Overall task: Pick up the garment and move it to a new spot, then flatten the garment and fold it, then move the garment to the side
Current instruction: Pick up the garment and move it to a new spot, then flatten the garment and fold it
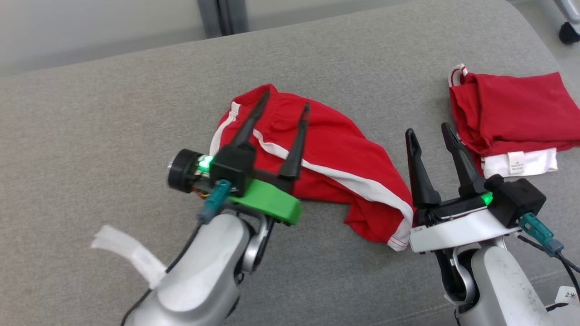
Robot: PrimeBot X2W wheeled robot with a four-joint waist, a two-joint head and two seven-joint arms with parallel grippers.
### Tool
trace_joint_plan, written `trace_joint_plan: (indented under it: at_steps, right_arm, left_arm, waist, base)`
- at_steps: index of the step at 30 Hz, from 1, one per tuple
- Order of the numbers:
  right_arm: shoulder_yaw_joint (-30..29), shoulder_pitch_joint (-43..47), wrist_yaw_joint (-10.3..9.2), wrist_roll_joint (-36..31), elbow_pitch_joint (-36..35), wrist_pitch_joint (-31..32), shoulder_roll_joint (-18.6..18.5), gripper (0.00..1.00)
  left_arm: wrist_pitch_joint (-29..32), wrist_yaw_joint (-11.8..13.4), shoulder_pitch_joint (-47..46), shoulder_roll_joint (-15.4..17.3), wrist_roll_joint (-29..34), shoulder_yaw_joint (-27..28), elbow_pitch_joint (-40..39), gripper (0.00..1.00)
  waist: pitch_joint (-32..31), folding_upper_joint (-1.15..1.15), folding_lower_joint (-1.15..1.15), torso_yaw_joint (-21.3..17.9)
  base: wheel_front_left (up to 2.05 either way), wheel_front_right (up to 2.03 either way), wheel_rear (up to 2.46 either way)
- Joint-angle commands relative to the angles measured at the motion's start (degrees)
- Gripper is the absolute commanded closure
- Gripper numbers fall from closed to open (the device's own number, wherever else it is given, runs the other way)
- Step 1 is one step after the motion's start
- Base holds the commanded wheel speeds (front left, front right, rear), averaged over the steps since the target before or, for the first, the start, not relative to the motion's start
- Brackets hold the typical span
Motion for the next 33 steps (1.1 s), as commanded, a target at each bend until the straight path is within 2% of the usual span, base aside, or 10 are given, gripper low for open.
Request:
trace_joint_plan:
  at_steps: [1, 8, 16, 22, 27, 33]
  right_arm:
    - [0.0, 1.1, 0.00, -0.6, 0.3, -0.2, -0.2, 0.00]
    - [-1.0, 4.9, 0.00, -2.3, 0.4, -0.2, -1.2, 0.00]
    - [-0.9, 8.5, 0.00, -2.3, 1.5, -0.2, -1.1, 0.00]
    - [0.4, 8.7, 0.00, -2.5, 1.8, -0.2, -1.2, 0.00]
    - [2.0, 6.1, 0.00, -2.8, 2.6, -0.2, -2.6, 0.00]
    - [8.2, -1.2, -0.01, -1.7, 10.7, -0.2, -6.7, 0.00]
  left_arm:
    - [0.0, -0.6, 2.4, 1.0, 0.7, 2.4, -1.3, 0.00]
    - [0.0, -5.6, 15.0, 3.4, 3.5, 17.7, -8.3, 0.00]
    - [0.0, -10.2, 28.4, 0.1, 8.2, 31.4, -12.3, 0.00]
    - [0.0, -12.7, 31.0, -1.3, 10.2, 34.0, -11.8, 0.00]
    - [0.0, -12.6, 29.0, -1.5, 8.9, 32.4, -12.0, 0.00]
    - [0.0, -11.9, 26.9, -1.5, 8.3, 29.2, -11.3, 0.00]
  waist:
    - [-2.3, 0.00, 0.00, 2.8]
    - [-4.3, 0.00, 0.00, 5.2]
    - [-7.5, 0.00, 0.00, 6.0]
    - [-8.0, 0.00, 0.00, 7.4]
    - [-6.7, 0.00, 0.00, 9.6]
    - [-3.4, 0.00, 0.00, 13.8]
  base:
    - [0.00, 0.00, 0.00]
    - [0.00, 0.00, 0.00]
    - [0.00, 0.00, 0.00]
    - [0.00, 0.00, 0.00]
    - [0.00, 0.00, 0.00]
    - [0.00, 0.00, 0.00]
